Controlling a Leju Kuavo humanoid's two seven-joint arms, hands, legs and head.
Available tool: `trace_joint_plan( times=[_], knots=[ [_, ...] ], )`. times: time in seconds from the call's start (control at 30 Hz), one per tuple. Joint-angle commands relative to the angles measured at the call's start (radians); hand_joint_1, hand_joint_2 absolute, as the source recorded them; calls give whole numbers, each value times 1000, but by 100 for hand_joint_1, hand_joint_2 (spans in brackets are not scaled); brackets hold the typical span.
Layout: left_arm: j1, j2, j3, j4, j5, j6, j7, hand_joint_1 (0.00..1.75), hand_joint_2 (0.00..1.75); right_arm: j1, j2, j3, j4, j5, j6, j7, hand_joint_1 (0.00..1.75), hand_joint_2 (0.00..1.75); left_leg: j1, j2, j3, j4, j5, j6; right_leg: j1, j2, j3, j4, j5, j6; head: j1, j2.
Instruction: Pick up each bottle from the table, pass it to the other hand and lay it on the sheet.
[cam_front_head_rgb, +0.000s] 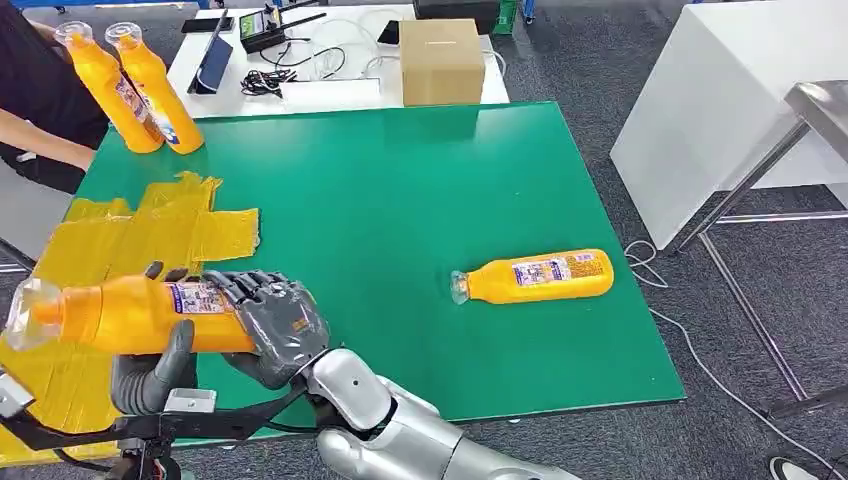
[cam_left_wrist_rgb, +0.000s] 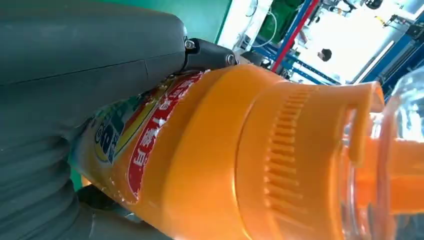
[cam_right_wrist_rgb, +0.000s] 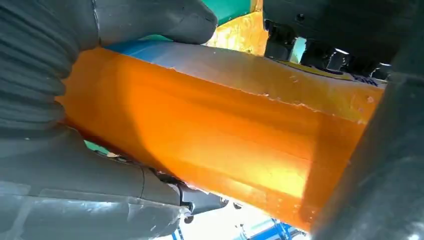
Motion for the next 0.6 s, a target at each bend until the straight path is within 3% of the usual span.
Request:
trace_joint_plan(
  times=[0.03, 0.1, 0.13, 0.17, 0.2, 0.23, 0.6],
  knots=[
    [-36, -3, 14, 15, 3, 3, -2, 175, 175, -32, 6, 53, 85, -4, 23, -11, 175, 175, 1, 0, 3, 0, -1, -1, 0, 0, 3, -1, -1, 0, 0, 0],
    [-31, -5, 18, 12, 5, 4, -4, 175, 175, -30, 6, 57, 67, -6, 36, -8, 175, 175, 0, 0, 1, 0, 0, -1, 0, 0, 2, -1, 0, 0, 0, 0],
    [-29, -5, 19, 10, 5, 4, -5, 175, 175, -29, 6, 57, 62, -9, 39, -7, 93, 175, 0, 0, 3, 0, -1, -1, 0, 0, 3, -1, -1, 0, 0, 0],
    [-27, -5, 21, 9, 5, 3, -5, 175, 175, -30, 6, 57, 61, -12, 49, -5, 0, 175, 0, 0, 1, 0, 0, -1, 0, 0, 2, 0, 0, 0, 0, 0],
    [-28, -3, 26, 10, 0, 9, -10, 175, 175, -30, -3, 51, 58, -12, 56, -7, 0, 175, 1, 0, 3, 0, -1, -1, 0, 0, 3, -1, -1, 0, 0, 0],
    [-28, -2, 27, 10, 0, 8, -10, 175, 175, -29, -6, 48, 55, -13, 58, -7, 0, 0, 0, 0, 2, 0, -1, -1, 0, 0, 2, -1, 0, 0, 0, 0],
    [-36, 25, 128, 8, -154, 86, -86, 175, 175, 0, -94, -93, -23, -34, 42, 13, 0, 0, 0, -1, 2, -1, 0, -1, 0, -1, 2, -1, 0, 0, 0, 0]
  ],
)
